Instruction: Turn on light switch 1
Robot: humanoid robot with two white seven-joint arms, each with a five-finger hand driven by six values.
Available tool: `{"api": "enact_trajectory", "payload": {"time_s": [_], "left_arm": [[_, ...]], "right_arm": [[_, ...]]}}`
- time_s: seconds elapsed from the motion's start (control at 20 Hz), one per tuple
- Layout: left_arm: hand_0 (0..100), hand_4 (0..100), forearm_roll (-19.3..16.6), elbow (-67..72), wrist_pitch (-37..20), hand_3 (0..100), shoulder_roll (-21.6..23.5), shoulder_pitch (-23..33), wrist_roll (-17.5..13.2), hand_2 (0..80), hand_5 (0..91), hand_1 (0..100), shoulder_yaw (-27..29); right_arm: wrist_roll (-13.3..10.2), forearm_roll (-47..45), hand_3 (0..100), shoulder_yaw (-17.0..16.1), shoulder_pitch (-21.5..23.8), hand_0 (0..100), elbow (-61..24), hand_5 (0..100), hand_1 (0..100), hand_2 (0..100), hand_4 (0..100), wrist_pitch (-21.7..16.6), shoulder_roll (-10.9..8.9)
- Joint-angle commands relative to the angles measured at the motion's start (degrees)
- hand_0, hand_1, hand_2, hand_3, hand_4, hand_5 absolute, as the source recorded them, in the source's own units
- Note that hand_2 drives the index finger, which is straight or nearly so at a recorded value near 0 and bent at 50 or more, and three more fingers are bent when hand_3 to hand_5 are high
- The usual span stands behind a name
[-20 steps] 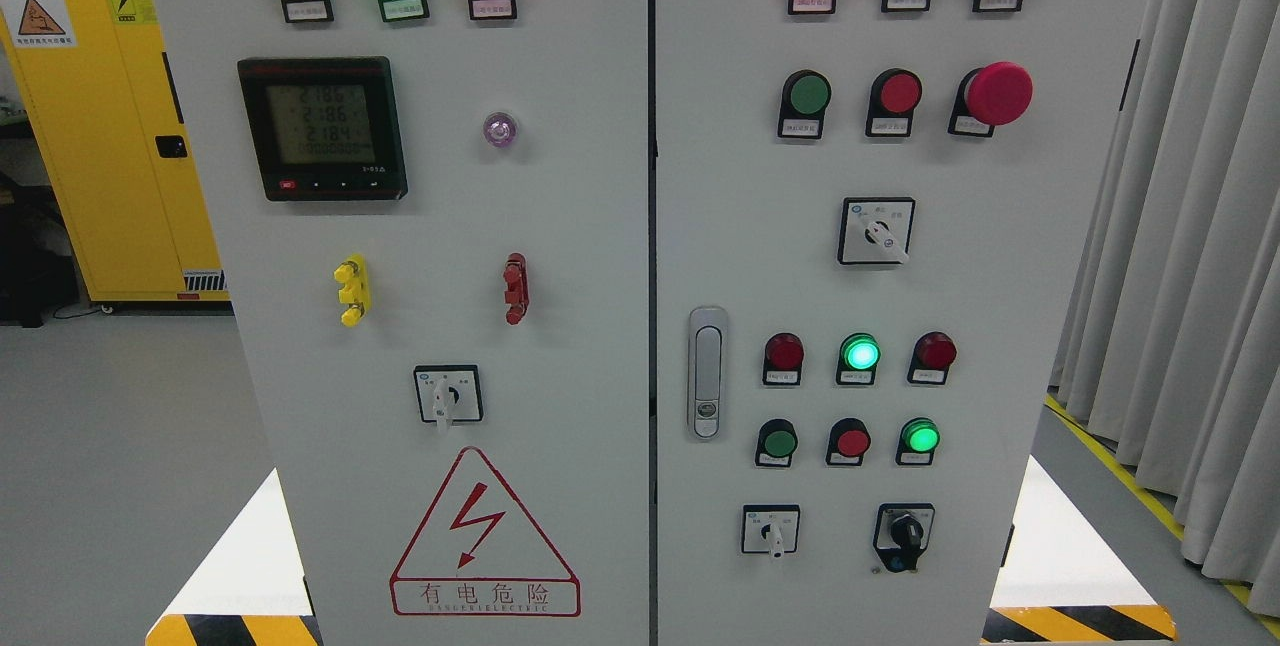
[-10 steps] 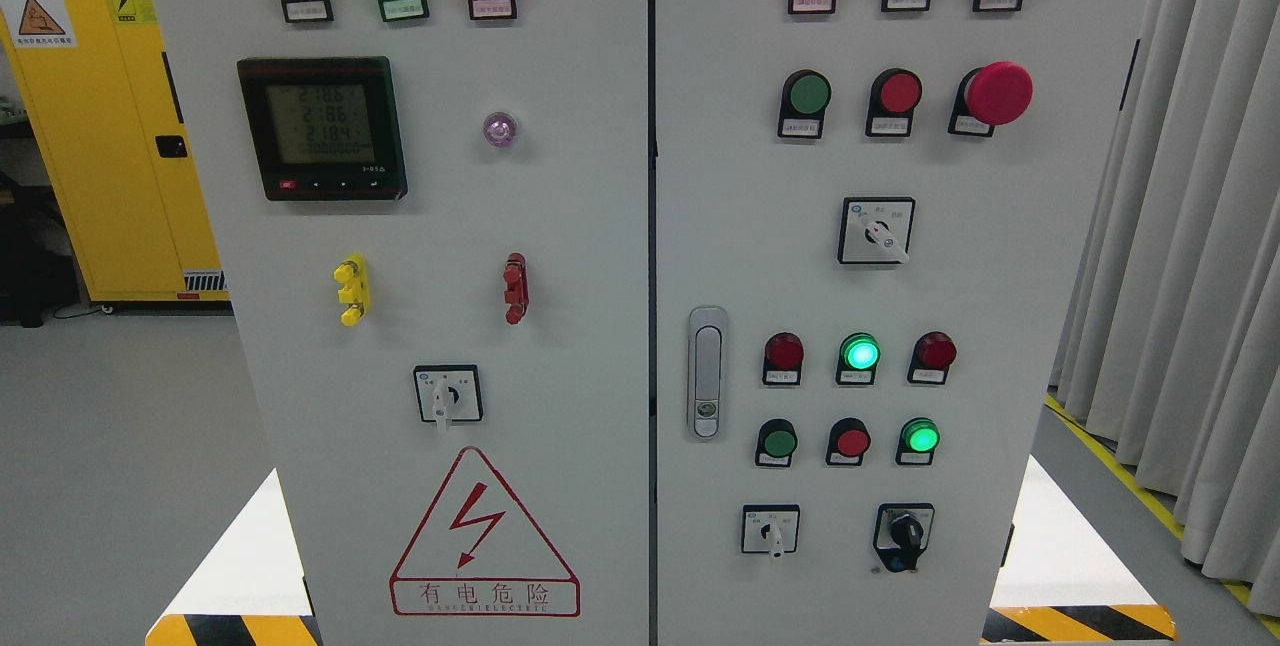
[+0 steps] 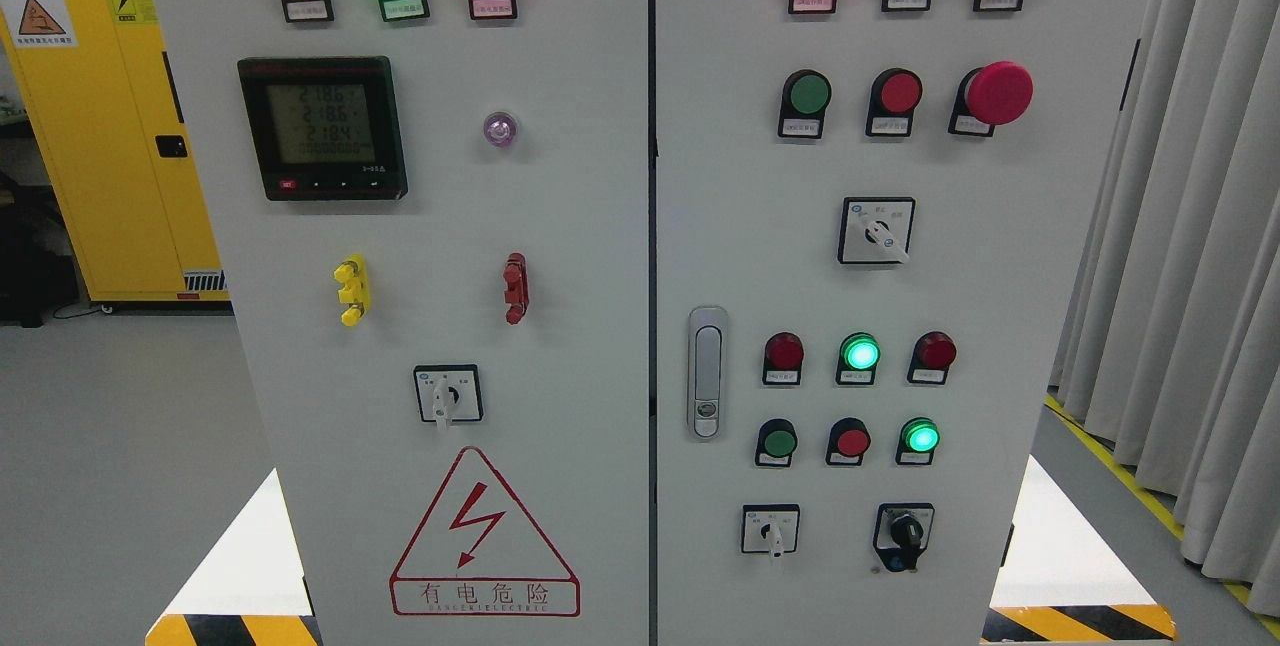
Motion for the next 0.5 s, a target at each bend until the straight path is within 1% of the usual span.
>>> {"api": "enact_trajectory", "payload": {"time_s": [0.0, 0.05, 0.15, 0.3, 0.35, 0.45], "left_arm": [[26, 75, -0.04, -8.49, 1.85, 71, -0.63, -4.74, 1.00, 47.1, 65.9, 63, -1.98], [25, 75, -0.13, -8.49, 2.55, 71, -0.63, -5.71, 1.79, 47.2, 65.8, 64, -2.77], [21, 75, -0.22, -8.49, 4.48, 71, -0.98, -7.99, 4.50, 47.2, 65.6, 65, -4.70], [17, 78, -0.57, -8.49, 7.55, 75, -2.21, -11.16, 8.02, 51.6, 69.0, 66, -6.72], [17, 79, -0.57, -8.49, 8.69, 78, -2.64, -12.04, 8.73, 53.9, 71.0, 66, -6.99], [16, 80, -0.57, -8.92, 10.46, 80, -3.00, -13.45, 9.00, 54.8, 72.6, 66, -6.99]], "right_arm": [[-0.04, -1.67, 0, 0.00, -0.01, 0, 0.00, 0, 50, 4, 0, 0.04, -0.01], [-0.04, -1.67, 0, 0.00, -0.01, 0, 0.00, 0, 50, 4, 0, 0.04, -0.01], [-0.04, -1.67, 0, 0.00, -0.01, 0, 0.00, 0, 50, 4, 0, 0.04, -0.01], [-0.04, -1.67, 0, 0.00, -0.01, 0, 0.00, 0, 50, 4, 0, 0.04, -0.01], [-0.04, -1.67, 0, 0.00, -0.01, 0, 0.00, 0, 50, 4, 0, 0.04, -0.01], [-0.04, -1.67, 0, 0.00, -0.01, 0, 0.00, 0, 50, 4, 0, 0.04, -0.01]]}}
